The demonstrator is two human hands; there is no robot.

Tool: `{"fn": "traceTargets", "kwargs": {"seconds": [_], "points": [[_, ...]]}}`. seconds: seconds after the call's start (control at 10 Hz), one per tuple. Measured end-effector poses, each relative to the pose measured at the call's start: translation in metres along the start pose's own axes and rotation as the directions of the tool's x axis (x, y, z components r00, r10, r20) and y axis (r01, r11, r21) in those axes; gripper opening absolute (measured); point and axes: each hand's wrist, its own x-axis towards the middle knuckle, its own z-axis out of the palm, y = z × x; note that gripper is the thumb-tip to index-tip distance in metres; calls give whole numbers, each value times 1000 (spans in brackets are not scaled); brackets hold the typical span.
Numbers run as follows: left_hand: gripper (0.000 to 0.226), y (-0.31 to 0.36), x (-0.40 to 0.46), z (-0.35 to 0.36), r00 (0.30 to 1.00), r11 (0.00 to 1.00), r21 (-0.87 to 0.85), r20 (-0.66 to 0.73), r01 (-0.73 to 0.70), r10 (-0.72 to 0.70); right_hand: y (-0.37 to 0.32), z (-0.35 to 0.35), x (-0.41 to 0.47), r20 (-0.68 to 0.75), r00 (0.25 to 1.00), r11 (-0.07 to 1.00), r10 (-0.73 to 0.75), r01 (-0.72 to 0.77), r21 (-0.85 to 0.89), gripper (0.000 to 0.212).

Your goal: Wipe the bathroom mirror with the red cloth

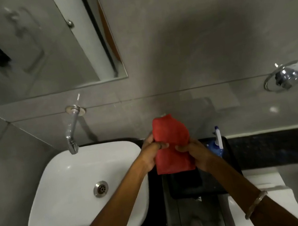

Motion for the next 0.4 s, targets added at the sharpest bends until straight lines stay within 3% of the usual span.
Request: {"fn": "traceTargets", "kwargs": {"seconds": [0.2,0.3,0.4], "points": [[89,-82,66,19,998,977,202,-34,64,-58,67,-59,50,-152,988,957,-7,-38,-289,54],[84,-119,91,28,986,958,235,-46,165,-159,101,-81,70,-182,980,883,77,-152,-445,61],[69,-141,88,38,960,915,297,-137,273,-243,118,-89,72,-304,944,654,131,-312,-689,59]]}}
